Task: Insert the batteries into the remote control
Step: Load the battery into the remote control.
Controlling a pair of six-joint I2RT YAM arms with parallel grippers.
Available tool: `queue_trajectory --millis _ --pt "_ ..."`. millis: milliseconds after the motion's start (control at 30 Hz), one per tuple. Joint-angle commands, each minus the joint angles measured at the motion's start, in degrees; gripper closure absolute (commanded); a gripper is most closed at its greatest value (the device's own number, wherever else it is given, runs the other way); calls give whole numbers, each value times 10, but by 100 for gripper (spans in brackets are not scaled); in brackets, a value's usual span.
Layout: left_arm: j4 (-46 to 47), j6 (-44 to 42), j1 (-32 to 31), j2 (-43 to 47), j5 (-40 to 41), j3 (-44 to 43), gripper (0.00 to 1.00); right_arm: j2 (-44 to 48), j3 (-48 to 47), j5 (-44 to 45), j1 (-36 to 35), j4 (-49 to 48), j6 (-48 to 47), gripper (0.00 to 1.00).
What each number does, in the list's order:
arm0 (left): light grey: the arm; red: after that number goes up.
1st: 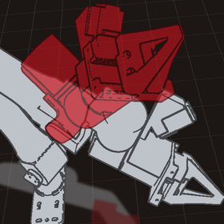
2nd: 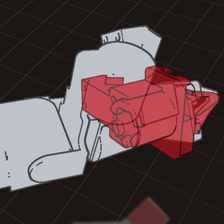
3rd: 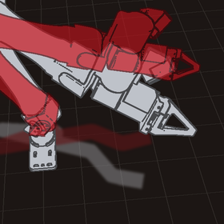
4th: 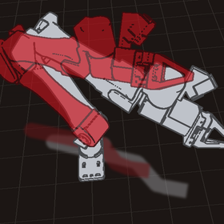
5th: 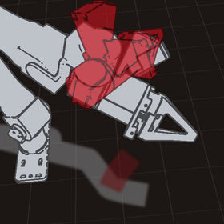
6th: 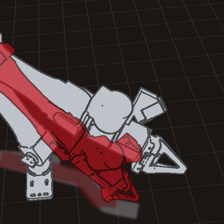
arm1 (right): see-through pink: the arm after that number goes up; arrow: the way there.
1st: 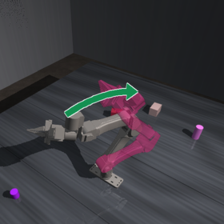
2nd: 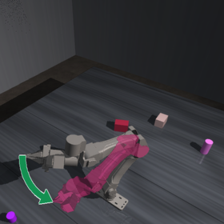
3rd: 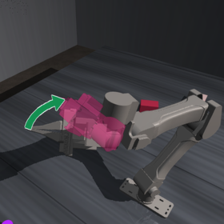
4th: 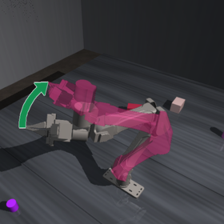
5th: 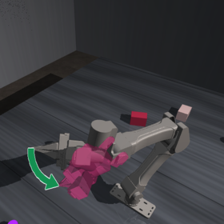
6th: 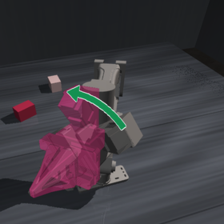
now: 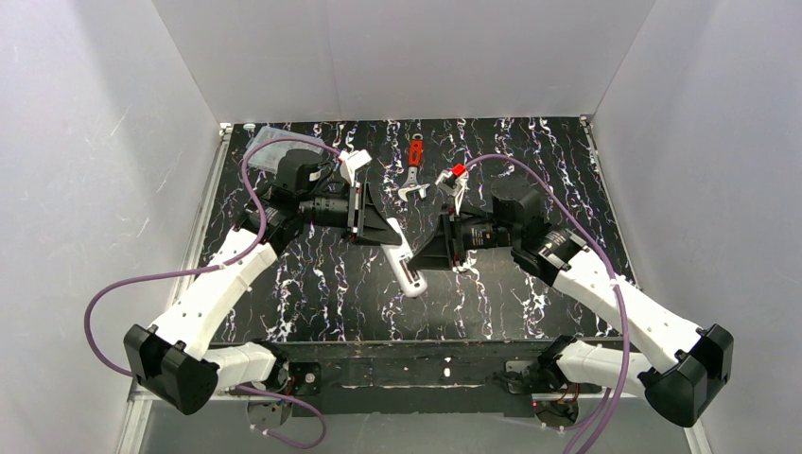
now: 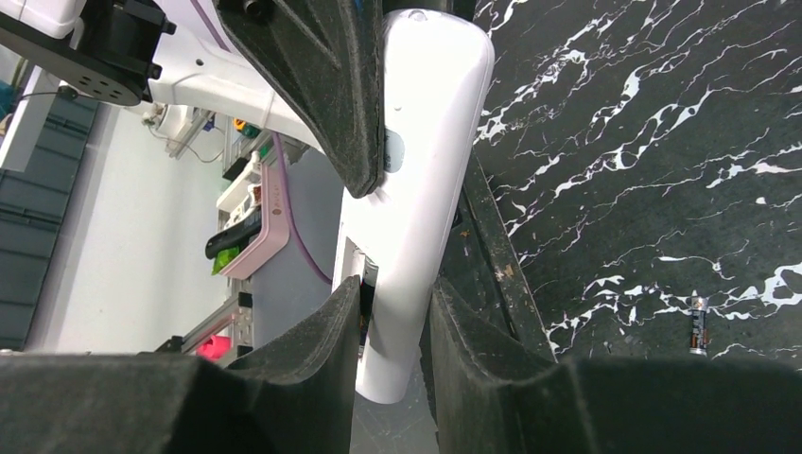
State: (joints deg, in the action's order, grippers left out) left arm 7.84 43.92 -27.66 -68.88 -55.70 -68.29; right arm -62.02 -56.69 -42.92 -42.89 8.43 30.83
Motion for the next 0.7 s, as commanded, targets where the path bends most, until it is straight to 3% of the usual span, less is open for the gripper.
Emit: queue_trajectory --millis 0,133,367,533,667 --pt "30 34 12 13 -32 -1 100 6 -19 -3 -2 25 -36 83" --pt "-2 15 12 10 -25 -11 100 14 -14 -22 -3 4 -37 56" --pt "-29 -3 12 6 -24 -15 100 32 -6 -45 -2 -37 -35 33" --pt "-60 -22 12 6 -20 -18 100 47 -9 -9 -3 -37 -41 29" --pt "-139 -69 13 10 2 -45 100 71 -3 140 -1 7 -47 28"
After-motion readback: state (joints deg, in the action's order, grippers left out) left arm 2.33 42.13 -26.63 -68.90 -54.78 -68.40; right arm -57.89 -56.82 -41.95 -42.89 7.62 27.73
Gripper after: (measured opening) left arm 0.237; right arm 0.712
